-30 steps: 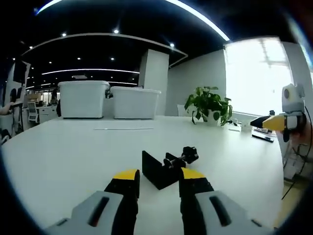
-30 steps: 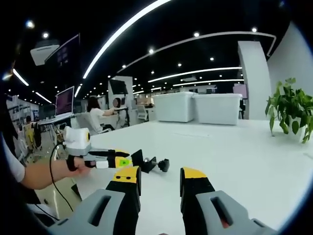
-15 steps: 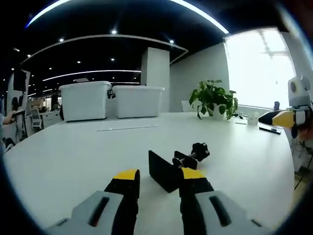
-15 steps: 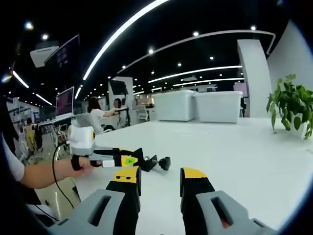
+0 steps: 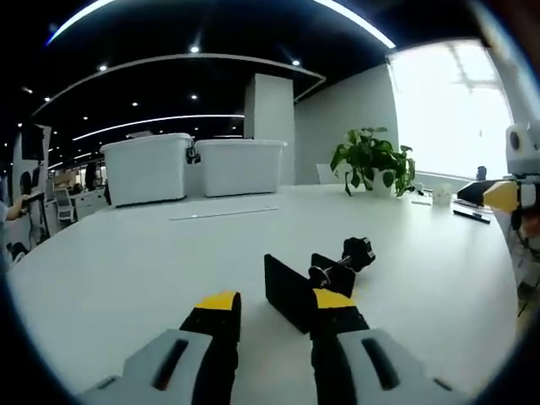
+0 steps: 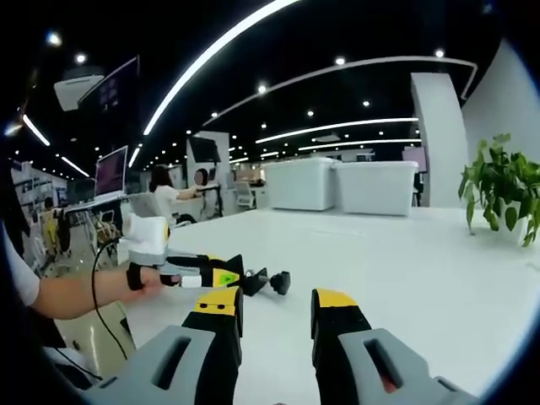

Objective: Clamp the fixed fixture on the desktop, loosen the retaining clip, secure it to the edge of the desk, and tighten the retaining clip.

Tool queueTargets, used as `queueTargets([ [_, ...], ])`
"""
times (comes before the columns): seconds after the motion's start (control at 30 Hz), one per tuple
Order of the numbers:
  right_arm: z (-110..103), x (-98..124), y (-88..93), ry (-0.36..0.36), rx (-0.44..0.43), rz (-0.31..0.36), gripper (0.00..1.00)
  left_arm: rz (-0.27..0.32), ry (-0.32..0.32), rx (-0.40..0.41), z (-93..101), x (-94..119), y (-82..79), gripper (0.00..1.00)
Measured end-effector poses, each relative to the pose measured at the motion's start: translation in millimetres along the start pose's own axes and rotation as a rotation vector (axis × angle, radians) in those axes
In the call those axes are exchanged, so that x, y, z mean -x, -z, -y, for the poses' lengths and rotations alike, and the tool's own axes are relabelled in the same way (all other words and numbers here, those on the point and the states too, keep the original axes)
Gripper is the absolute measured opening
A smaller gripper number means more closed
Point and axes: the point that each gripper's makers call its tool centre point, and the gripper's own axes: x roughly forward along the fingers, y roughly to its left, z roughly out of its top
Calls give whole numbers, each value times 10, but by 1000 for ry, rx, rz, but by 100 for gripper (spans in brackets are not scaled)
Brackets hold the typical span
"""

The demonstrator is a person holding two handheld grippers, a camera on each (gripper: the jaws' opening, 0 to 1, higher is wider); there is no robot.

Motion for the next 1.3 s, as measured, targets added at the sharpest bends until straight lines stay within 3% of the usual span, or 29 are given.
queueTargets([
  [0.53, -105, 31, 9, -48, -44, 22, 30, -33, -46, -39, -149, -153, 39, 32],
  [0.83, -139, 26, 47, -56, -30, 17, 29, -51, -25, -70, -135, -238, 61, 31],
  [1.3, -170, -9, 98, -74, -45, 14, 29, -65, 11, -40, -112, -300, 63, 23],
])
